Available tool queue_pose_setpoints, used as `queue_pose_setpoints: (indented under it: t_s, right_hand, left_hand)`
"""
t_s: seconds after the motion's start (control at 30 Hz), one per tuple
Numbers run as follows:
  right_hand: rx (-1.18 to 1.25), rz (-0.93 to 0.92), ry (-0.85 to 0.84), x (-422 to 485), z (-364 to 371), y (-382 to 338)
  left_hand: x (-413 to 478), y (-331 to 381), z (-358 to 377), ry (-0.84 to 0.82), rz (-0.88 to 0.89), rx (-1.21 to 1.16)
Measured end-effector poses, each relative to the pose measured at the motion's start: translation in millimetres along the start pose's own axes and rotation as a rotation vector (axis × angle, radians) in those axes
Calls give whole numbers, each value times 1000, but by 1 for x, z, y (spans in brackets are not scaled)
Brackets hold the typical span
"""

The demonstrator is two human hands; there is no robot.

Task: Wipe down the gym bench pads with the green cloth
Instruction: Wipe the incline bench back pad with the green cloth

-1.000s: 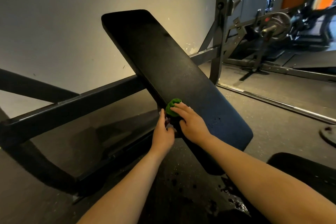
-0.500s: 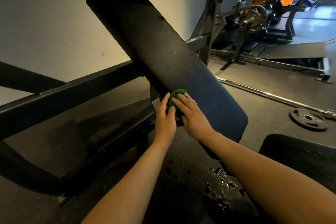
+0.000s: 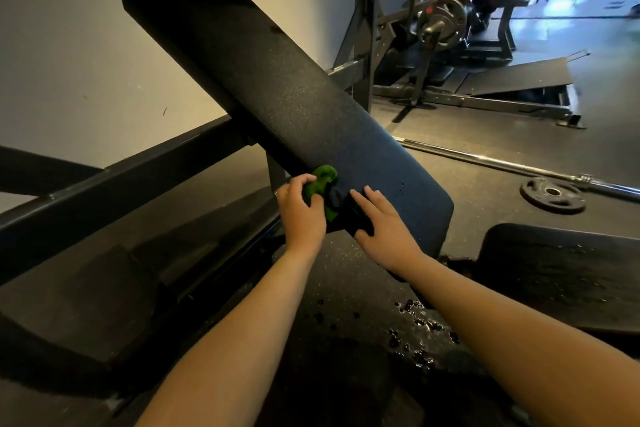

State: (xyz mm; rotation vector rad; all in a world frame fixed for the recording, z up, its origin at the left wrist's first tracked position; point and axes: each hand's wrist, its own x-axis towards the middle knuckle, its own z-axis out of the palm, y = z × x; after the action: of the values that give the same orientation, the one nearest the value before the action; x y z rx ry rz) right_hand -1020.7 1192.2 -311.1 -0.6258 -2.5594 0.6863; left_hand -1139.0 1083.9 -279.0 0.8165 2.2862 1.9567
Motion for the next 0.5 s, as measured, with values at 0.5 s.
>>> queue_pose_setpoints:
  t_s: [0.5]
  right_hand:
    - [251, 93, -59, 0, -20, 16]
  left_hand:
    - [-36, -36, 55, 13, 89, -27]
